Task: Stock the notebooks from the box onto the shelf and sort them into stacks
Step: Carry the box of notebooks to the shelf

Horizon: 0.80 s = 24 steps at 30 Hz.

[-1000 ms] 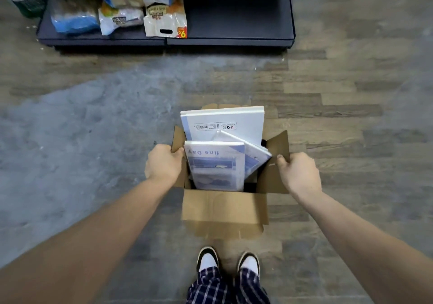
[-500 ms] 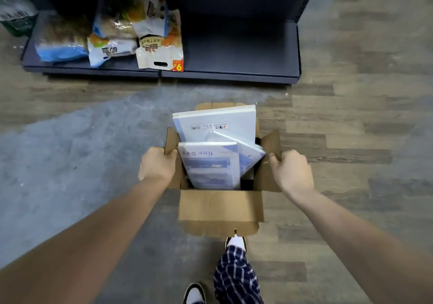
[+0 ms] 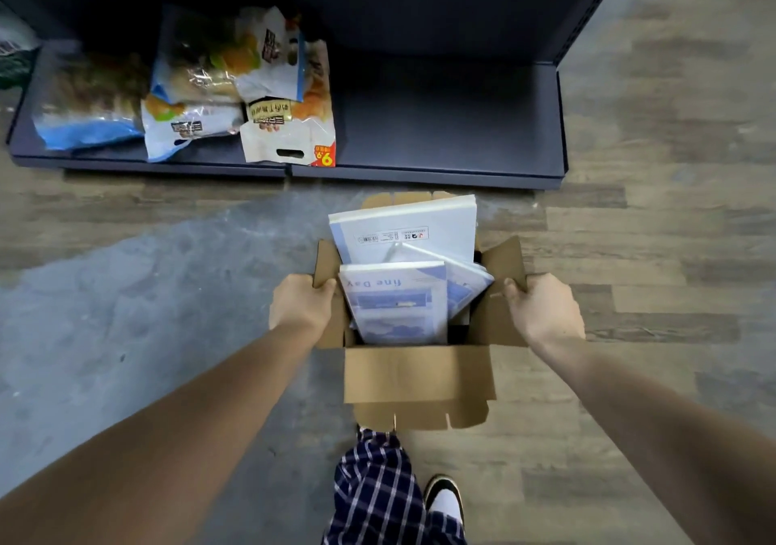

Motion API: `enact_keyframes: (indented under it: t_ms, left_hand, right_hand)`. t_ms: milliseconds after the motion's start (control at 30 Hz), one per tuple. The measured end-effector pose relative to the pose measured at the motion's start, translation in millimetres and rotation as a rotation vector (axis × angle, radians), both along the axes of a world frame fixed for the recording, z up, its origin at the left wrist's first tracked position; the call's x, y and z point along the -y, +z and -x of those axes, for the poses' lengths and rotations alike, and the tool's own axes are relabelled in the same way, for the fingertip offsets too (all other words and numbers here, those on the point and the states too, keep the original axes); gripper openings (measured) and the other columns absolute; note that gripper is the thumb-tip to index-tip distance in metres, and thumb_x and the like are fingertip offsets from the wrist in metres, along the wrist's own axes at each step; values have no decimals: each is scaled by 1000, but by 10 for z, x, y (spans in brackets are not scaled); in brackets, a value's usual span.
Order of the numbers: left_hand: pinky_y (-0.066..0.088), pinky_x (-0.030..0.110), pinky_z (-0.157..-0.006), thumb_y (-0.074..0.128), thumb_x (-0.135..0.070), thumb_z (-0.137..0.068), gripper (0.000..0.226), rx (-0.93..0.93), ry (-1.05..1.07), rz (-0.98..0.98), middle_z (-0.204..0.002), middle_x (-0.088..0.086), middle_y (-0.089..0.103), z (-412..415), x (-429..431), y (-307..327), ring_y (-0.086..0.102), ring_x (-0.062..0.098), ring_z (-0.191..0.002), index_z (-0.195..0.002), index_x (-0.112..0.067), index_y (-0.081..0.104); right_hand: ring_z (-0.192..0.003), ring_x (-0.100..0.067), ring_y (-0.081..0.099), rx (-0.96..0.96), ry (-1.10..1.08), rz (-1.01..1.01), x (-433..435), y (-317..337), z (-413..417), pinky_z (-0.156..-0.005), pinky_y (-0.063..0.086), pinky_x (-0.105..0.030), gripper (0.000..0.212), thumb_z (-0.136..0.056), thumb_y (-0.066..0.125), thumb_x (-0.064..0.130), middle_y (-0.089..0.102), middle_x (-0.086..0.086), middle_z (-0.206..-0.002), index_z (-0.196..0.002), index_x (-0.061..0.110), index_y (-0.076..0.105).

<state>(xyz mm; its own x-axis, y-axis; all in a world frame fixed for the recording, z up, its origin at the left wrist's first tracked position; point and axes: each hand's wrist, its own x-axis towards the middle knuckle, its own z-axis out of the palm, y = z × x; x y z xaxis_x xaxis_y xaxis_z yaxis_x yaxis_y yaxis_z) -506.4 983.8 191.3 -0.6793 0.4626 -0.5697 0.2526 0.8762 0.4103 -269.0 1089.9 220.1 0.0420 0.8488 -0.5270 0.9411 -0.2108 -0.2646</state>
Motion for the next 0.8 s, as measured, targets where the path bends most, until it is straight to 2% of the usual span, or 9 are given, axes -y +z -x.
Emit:
enact_keyframes:
  t_ms: [167, 333, 433, 500, 600, 700, 800]
  left_hand:
    - [35, 28, -63, 53, -27, -93, 42, -16, -25, 7, -66, 7, 52, 266, -331, -236, 50, 27, -71, -54, -11, 46]
    - [38, 30, -65, 51, -28, -94, 40, -18, -55, 18, -72, 9, 54, 351, -579, -600, 51, 28, -74, -59, -10, 50]
    - [41, 31, -67, 50, -30, -94, 35, -12, -47, 13, -77, 10, 58, 344, -688, -841, 54, 29, -77, -78, -2, 64]
    - [42, 31, -67, 50, -30, -93, 35, -18, -46, 14, -78, 10, 59, 326, -743, -1012, 54, 28, -77, -85, 0, 65]
    - [39, 31, -65, 50, -30, -94, 36, -36, -48, 33, -69, 5, 54, 311, -783, -1237, 52, 27, -74, -86, 2, 65]
    - [39, 31, -64, 51, -30, -93, 37, -39, -41, 18, -76, 10, 59, 307, -825, -1488, 54, 28, -74, -86, 3, 66]
    - [36, 29, -61, 51, -30, -93, 36, -37, -33, 11, -68, 7, 54, 293, -887, -1722, 53, 28, -72, -75, 0, 61]
  right_hand:
    - [-84, -36, 56, 5, -20, 20, -270, -277, 237, -69, 40, -33, 39, -96, 46, 35, 51, -10, -78, -66, 10, 48]
    - [-74, -33, 51, 5, -38, 26, -467, -688, 320, -68, 41, -33, 42, -96, 45, 36, 53, -11, -75, -62, 11, 46]
    - [-72, -32, 48, 1, -38, 22, -555, -908, 320, -66, 37, -32, 45, -96, 45, 34, 45, -5, -65, -59, 10, 41]
    - [-72, -32, 49, -5, -37, 23, -608, -1058, 294, -66, 36, -32, 45, -97, 45, 34, 43, -5, -63, -58, 10, 39]
    - [-73, -33, 50, -8, -24, 13, -669, -1281, 268, -67, 38, -33, 45, -96, 45, 35, 48, -8, -69, -58, 11, 38]
    - [-74, -33, 50, -7, -10, 7, -732, -1519, 263, -67, 38, -32, 45, -96, 45, 35, 50, -10, -74, -58, 12, 38]
    - [-74, -31, 47, -1, 0, -1, -788, -1770, 272, -68, 37, -32, 44, -96, 44, 35, 49, -9, -75, -59, 12, 38]
